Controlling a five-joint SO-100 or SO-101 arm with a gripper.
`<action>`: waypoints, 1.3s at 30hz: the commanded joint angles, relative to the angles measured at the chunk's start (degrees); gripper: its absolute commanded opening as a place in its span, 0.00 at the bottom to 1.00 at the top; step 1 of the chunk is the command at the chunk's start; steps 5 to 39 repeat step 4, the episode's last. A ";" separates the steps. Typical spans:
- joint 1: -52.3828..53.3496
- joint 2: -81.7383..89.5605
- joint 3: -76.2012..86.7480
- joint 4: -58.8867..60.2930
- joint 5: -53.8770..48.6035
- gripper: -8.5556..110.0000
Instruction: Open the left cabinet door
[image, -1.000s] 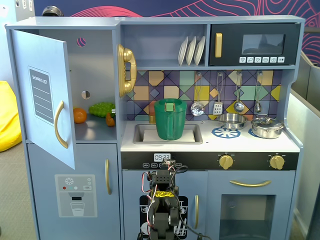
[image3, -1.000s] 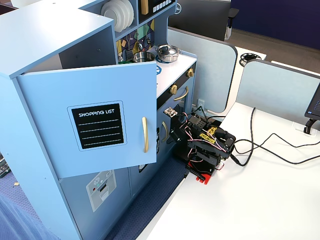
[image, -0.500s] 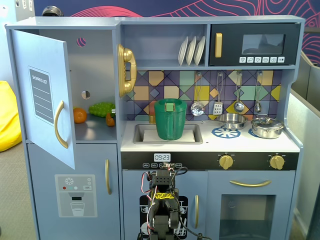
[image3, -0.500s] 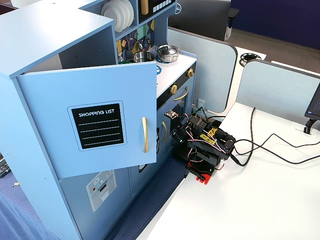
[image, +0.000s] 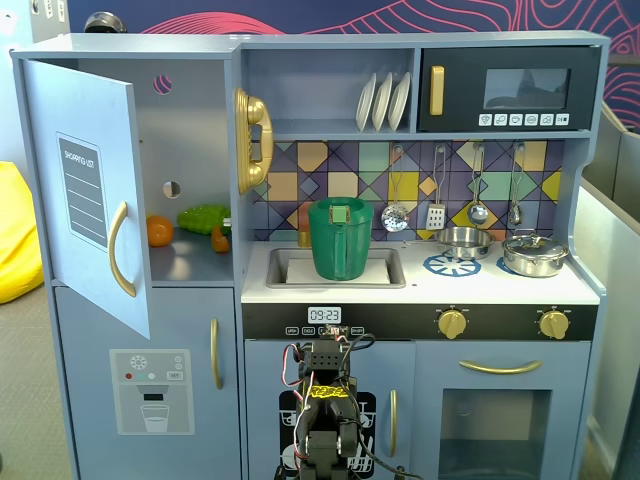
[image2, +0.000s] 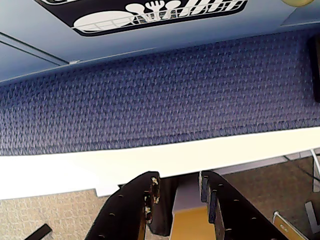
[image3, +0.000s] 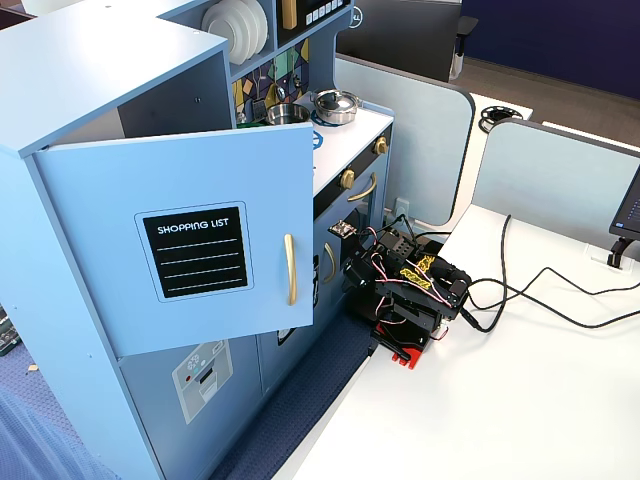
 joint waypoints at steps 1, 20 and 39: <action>0.79 -0.26 -0.26 11.07 -0.35 0.08; 0.79 -0.26 -0.26 11.07 -0.35 0.08; 0.79 -0.26 -0.26 11.07 -0.35 0.08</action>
